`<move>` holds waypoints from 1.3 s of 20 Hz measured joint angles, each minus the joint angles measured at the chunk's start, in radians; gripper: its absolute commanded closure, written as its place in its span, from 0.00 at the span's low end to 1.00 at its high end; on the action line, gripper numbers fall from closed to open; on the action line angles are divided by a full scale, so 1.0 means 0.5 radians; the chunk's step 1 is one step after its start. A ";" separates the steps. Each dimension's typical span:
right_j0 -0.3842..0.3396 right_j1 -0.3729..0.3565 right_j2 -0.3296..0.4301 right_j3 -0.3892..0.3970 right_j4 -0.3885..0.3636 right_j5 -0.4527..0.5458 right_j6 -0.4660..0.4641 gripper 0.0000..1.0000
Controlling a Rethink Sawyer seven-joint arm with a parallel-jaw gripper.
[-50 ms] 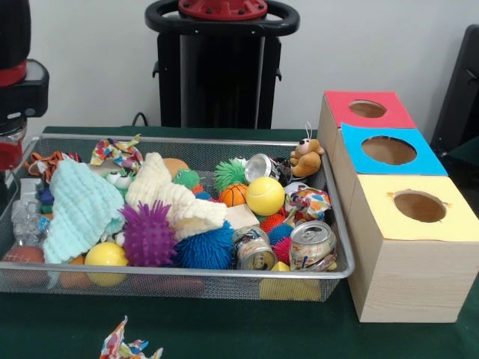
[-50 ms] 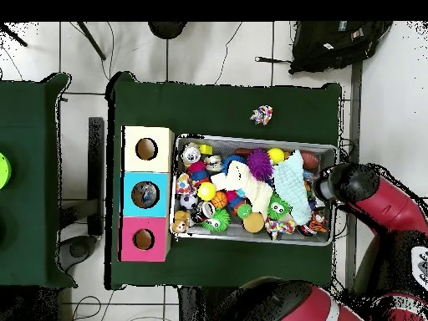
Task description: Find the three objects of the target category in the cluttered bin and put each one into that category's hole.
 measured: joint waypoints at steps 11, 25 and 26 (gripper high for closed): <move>0.006 0.071 0.003 -0.077 0.092 0.000 0.000 0.00; 0.006 0.088 0.011 -0.078 0.231 0.000 0.000 0.00; 0.006 0.088 0.011 -0.078 0.235 0.000 0.000 0.00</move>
